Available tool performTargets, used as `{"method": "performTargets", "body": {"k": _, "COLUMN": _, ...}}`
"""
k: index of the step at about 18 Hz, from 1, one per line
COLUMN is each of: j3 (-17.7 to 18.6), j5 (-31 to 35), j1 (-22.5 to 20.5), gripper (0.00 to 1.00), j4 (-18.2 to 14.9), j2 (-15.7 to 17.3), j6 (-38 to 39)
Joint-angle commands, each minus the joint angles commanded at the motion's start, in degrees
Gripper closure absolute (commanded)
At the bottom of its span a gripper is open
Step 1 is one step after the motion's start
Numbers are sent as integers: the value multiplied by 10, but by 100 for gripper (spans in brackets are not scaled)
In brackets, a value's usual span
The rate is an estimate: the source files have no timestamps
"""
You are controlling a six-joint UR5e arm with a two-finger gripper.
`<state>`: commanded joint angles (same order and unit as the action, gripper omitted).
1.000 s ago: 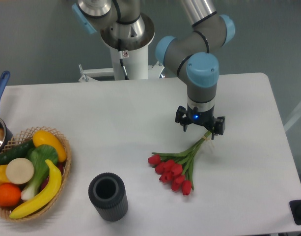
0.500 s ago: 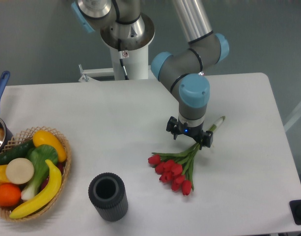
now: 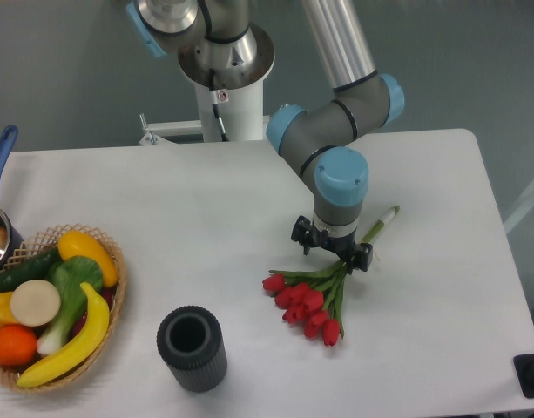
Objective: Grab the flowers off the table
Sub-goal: 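Lower the open gripper down onto the tulip stems, then close the gripper around the tulip stems, then lift the gripped tulip bunch up off the table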
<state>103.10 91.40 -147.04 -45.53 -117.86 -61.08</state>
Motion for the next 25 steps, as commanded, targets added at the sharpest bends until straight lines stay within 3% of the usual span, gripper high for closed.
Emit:
{"method": "performTargets", "body": {"k": 1, "j3": -2, "j5": 2, "j1": 1, "gripper": 23, "j4": 3, "j2": -3, "j6": -8}}
{"method": "performTargets", "body": {"k": 3, "j3": -2, "j5": 3, "j1": 2, "gripper": 34, "j4": 8, "j2": -3, "j6": -12}}
{"method": "performTargets", "body": {"k": 5, "j3": 0, "j5": 3, "j1": 5, "gripper": 55, "j4": 8, "j2": -9, "j6": -4}}
{"method": "performTargets", "body": {"k": 6, "j3": 3, "j5": 3, "j1": 6, "gripper": 60, "j4": 8, "j2": -9, "j6": -2}}
{"method": "performTargets", "body": {"k": 10, "j3": 3, "j5": 4, "j1": 5, "gripper": 99, "j4": 7, "j2": 10, "j6": -4}}
{"method": "performTargets", "body": {"k": 16, "j3": -1, "j5": 55, "j1": -1, "gripper": 100, "j4": 5, "j2": 40, "j6": -6}}
{"method": "performTargets", "body": {"k": 20, "j3": -14, "j5": 40, "j1": -52, "gripper": 100, "j4": -10, "j2": 73, "j6": -25}}
{"method": "performTargets", "body": {"k": 25, "j3": -97, "j5": 10, "j1": -65, "gripper": 97, "j4": -77, "j2": 70, "j6": -36}}
